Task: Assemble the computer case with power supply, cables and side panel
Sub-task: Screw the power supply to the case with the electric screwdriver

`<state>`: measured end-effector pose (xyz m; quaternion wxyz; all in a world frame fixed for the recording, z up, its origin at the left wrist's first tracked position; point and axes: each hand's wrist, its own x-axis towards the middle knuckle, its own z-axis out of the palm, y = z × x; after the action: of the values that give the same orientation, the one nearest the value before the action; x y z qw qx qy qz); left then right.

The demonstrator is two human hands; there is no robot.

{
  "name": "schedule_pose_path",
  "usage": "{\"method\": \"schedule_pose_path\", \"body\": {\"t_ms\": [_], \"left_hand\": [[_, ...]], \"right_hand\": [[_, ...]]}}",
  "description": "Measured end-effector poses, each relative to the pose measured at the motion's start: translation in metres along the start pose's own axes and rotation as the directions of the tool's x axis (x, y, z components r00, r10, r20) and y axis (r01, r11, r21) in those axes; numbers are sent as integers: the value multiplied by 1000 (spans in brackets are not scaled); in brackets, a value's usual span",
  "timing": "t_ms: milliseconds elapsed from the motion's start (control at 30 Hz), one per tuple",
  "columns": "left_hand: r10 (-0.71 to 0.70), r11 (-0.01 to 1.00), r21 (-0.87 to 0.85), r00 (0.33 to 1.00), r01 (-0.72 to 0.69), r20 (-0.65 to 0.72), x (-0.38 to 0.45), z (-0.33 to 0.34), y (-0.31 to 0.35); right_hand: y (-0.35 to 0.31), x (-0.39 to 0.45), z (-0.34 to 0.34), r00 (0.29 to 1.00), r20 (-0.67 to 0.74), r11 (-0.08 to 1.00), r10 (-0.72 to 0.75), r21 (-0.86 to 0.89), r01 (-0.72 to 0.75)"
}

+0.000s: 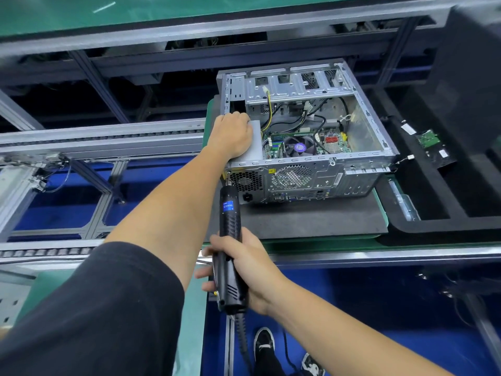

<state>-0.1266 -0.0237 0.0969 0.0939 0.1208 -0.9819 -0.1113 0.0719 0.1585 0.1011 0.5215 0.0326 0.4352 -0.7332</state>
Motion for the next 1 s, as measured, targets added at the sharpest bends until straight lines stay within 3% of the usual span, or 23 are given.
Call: {"method": "schedule_pose_path", "body": {"t_ms": [133,233,400,567,767,1000], "left_hand": [[-2,1000,-1,1000,2,-3,0,0,-1],[0,1000,-4,1000,0,-2,0,-1,-1],[0,1000,-6,1000,0,-6,0,-2,-1],[7,1000,-15,1000,-7,-11,0,0,-1],[12,1000,-14,1000,-12,-15,1,0,-3],[15,1000,-11,1000,-15,-17,1,2,-3]], "right_hand": [[-1,1,-5,990,-138,953,-26,-303,-17],[-3,3,-3,982,-188,912,-20,-406,-59],[-18,-4,-9,993,-33,953,113,-280,-118],[-30,-13,-16,979,166,968,119,-240,-77],[-11,-16,-15,995,101,989,-6,-149,21],[0,-11,-16,997,73,997,-25,-70,30]]}}
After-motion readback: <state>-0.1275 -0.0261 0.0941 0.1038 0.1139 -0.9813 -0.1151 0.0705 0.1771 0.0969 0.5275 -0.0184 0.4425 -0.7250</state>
